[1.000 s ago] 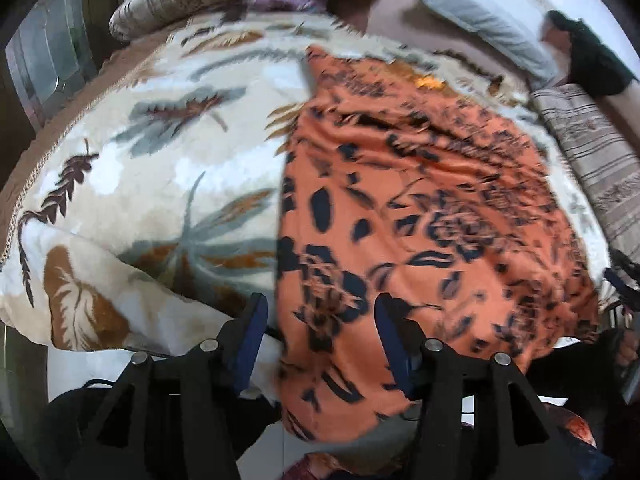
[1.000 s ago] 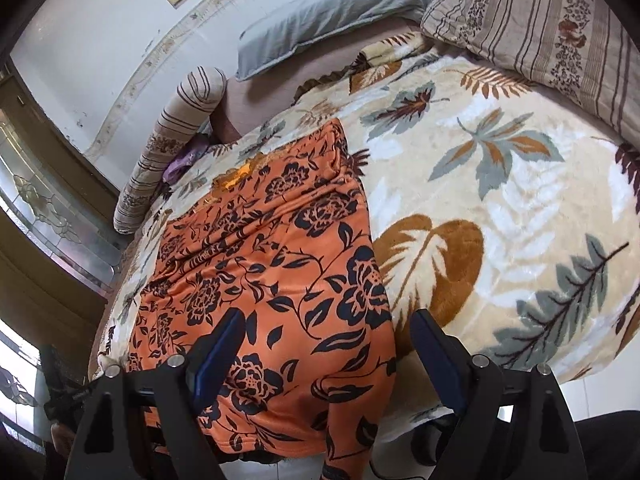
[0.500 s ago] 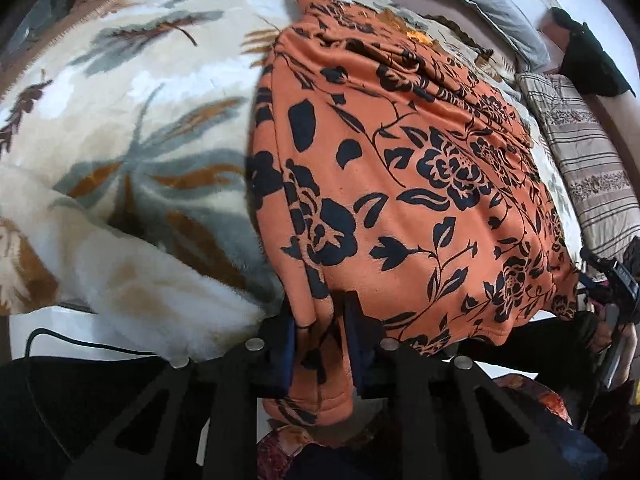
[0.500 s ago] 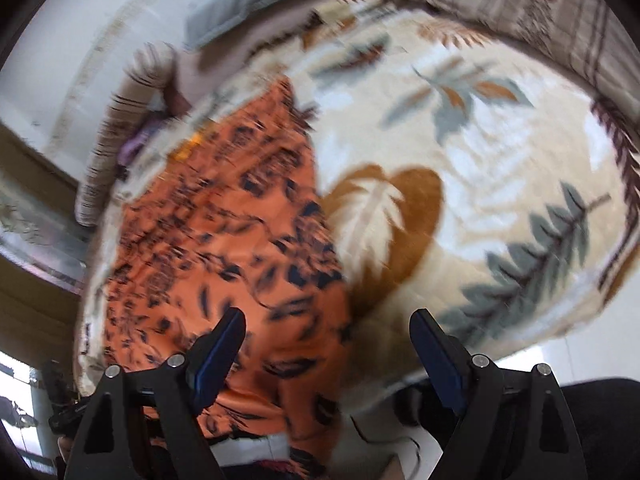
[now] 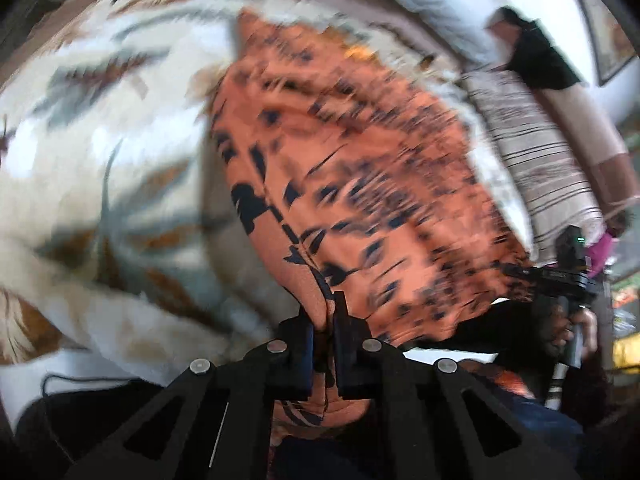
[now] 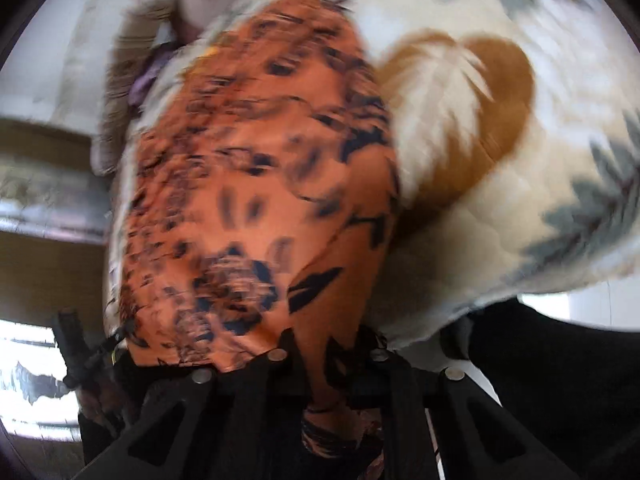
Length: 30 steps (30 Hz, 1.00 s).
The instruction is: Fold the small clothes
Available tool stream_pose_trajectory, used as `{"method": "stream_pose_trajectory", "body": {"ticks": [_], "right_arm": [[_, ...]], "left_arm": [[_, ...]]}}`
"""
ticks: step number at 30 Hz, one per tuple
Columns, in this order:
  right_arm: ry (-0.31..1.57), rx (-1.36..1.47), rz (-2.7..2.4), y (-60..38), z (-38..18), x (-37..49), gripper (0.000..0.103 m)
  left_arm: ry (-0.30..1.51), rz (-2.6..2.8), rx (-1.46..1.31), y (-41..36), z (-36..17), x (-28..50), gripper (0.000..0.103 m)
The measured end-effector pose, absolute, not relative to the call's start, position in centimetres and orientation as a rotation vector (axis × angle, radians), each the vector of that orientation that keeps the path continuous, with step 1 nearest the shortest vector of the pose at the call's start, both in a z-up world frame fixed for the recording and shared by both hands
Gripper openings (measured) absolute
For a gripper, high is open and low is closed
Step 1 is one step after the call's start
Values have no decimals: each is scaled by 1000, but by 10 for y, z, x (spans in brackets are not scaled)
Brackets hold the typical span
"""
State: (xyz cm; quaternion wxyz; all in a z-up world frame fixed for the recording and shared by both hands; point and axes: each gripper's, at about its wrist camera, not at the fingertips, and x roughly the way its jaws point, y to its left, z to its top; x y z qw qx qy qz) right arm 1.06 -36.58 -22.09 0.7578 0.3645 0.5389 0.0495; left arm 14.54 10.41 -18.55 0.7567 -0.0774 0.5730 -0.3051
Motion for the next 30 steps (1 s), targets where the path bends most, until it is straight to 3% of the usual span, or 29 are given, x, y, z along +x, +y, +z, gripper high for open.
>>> {"method": "stream_pose_trajectory", "body": {"ticks": [5, 11, 15, 19, 22, 27, 30], "right_arm": [[958, 827, 227, -387, -158, 36, 9], [703, 878, 195, -442, -112, 133, 9], [674, 928, 105, -478, -128, 223, 9], [769, 1036, 23, -498, -192, 298, 10], [883, 1024, -72, -497, -229, 317, 11], [790, 1032, 4, -509, -215, 306, 11], [761, 1077, 20, -508, -213, 298, 11]], "left_arm": [[1135, -749, -304, 127, -128, 180, 7], [1016, -707, -429, 129, -91, 277, 8], [1054, -589, -497, 118, -118, 370, 8], [1161, -434, -552, 107, -189, 427, 8], [1144, -395, -614, 105, -224, 437, 8], [1029, -416, -761, 115, -232, 426, 10], [991, -418, -669, 108, -207, 424, 12]]}}
